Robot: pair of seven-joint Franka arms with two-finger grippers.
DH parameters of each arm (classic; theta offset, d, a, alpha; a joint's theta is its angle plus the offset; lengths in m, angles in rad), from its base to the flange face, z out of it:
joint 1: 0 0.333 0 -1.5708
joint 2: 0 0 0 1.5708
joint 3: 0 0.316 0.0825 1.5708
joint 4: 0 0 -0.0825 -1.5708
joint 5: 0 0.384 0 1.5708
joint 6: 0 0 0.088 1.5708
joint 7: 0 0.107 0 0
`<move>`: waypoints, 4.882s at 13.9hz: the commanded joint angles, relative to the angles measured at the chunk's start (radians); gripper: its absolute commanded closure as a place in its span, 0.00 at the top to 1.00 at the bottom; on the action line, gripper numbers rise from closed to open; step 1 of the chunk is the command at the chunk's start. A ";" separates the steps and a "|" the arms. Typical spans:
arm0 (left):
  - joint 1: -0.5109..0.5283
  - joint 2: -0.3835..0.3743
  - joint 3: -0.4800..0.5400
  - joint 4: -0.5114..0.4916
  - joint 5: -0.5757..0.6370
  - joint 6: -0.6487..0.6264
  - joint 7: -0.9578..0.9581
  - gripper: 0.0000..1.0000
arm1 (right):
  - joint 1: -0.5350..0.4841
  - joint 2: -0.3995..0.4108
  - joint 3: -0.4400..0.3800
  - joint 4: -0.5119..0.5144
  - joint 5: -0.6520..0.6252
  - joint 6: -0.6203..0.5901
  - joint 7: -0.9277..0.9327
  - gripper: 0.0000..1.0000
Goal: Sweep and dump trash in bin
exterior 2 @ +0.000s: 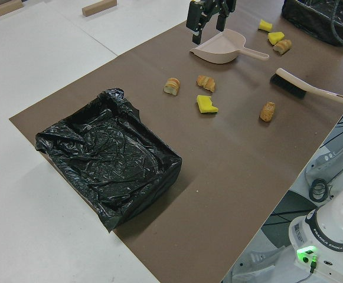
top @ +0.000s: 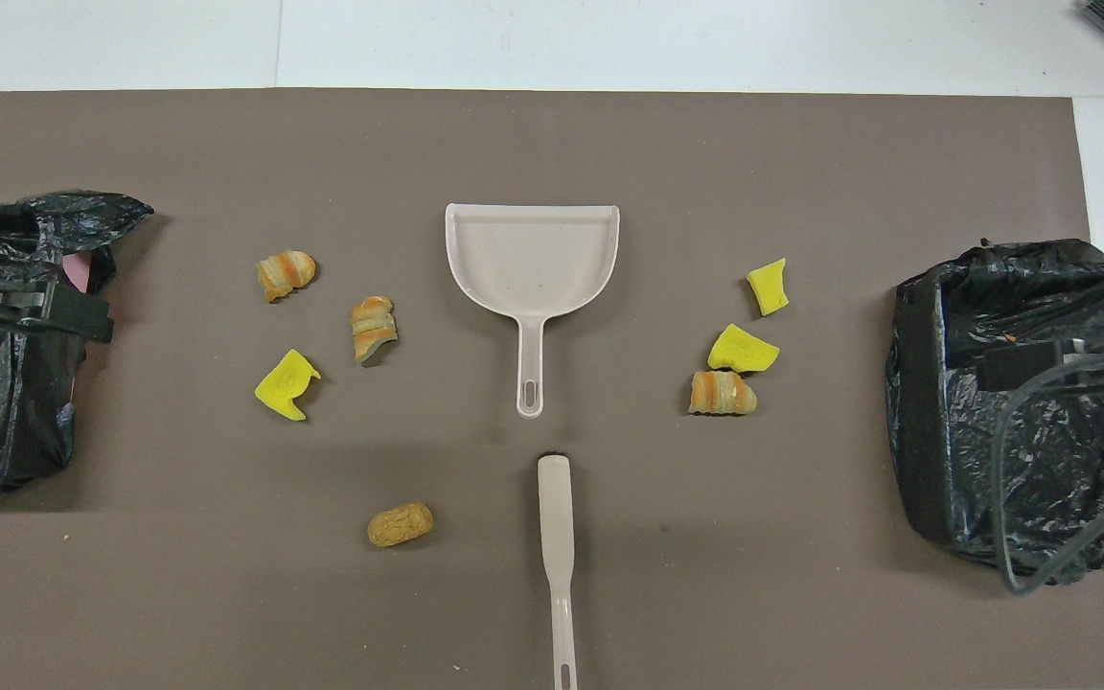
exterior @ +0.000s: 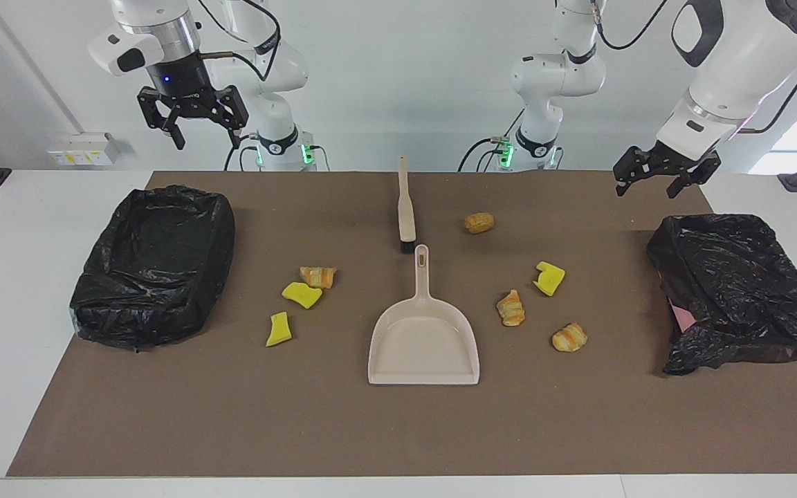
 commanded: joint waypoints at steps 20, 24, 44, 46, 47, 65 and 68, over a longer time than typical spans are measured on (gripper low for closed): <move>-0.013 -0.021 0.008 -0.022 -0.025 0.005 0.023 1.00 | -0.066 -0.017 -0.009 -0.034 0.002 0.008 -0.087 1.00; -0.002 -0.021 0.009 -0.022 -0.025 0.003 0.023 1.00 | -0.066 -0.020 -0.009 -0.040 0.002 0.008 -0.085 1.00; -0.382 -0.190 0.002 -0.444 -0.073 0.275 -0.290 1.00 | -0.066 -0.027 -0.007 -0.048 0.002 0.001 -0.088 1.00; -0.458 -0.181 0.002 -0.482 -0.073 0.316 -0.329 1.00 | -0.066 -0.027 -0.007 -0.048 0.004 0.001 -0.090 1.00; -0.490 -0.179 0.002 -0.511 -0.073 0.351 -0.354 1.00 | -0.066 -0.027 -0.007 -0.048 0.002 0.001 -0.088 1.00; -0.983 0.045 0.002 -0.688 -0.128 0.755 -0.794 0.71 | -0.066 -0.029 -0.007 -0.048 0.004 -0.002 -0.090 1.00; -0.970 0.042 0.003 -0.683 -0.128 0.740 -0.791 0.00 | -0.066 -0.029 -0.007 -0.048 0.004 -0.005 -0.090 1.00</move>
